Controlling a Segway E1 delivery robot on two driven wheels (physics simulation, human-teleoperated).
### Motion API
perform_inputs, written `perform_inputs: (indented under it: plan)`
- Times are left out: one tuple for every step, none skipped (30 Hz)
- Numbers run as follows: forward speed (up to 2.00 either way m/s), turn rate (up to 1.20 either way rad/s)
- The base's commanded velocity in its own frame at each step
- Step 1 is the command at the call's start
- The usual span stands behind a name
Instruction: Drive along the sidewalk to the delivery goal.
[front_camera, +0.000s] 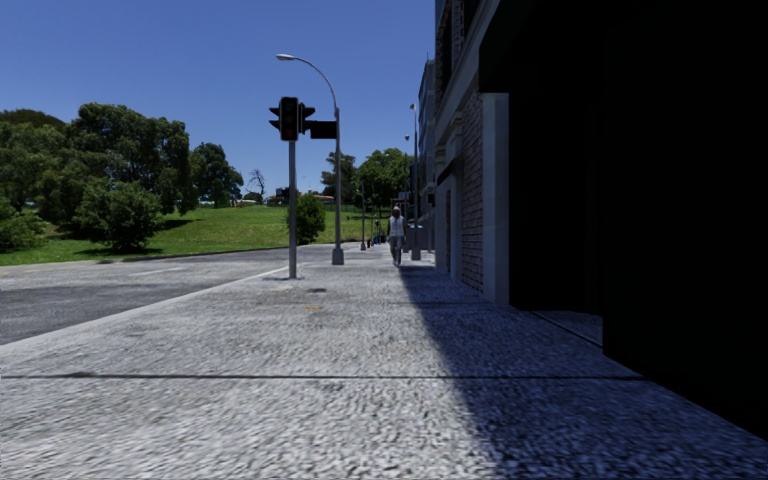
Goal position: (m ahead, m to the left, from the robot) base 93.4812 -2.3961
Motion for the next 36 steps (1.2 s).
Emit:
perform_inputs:
  plan:
    - [2.00, 0.00]
    - [2.00, 0.00]
    - [2.00, 0.00]
    - [2.00, 0.00]
    - [2.00, 0.00]
    - [2.00, 0.00]
    - [2.00, 0.00]
    - [2.00, 0.00]
    - [2.00, 0.00]
    - [2.00, 0.00]
    - [2.00, 0.02]
    - [2.00, 0.02]
    - [2.00, 0.03]
    - [2.00, 0.03]
    - [2.00, 0.03]
    - [2.00, 0.03]
    - [2.00, 0.01]
    - [2.00, 0.00]
    - [2.00, 0.00]
    - [2.00, 0.00]
    - [2.00, 0.00]
    - [2.00, 0.00]
    - [2.00, 0.00]
    - [2.00, 0.00]
    - [2.00, 0.00]
    - [2.00, 0.00]
    - [2.00, 0.00]
    - [2.00, 0.00]
    - [2.00, 0.00]
    - [1.96, 0.17]
    - [1.74, 0.34]
    - [1.74, 0.34]
    - [1.54, 0.42]
    - [1.50, 0.44]
    - [1.49, 0.44]
    - [1.48, 0.45]
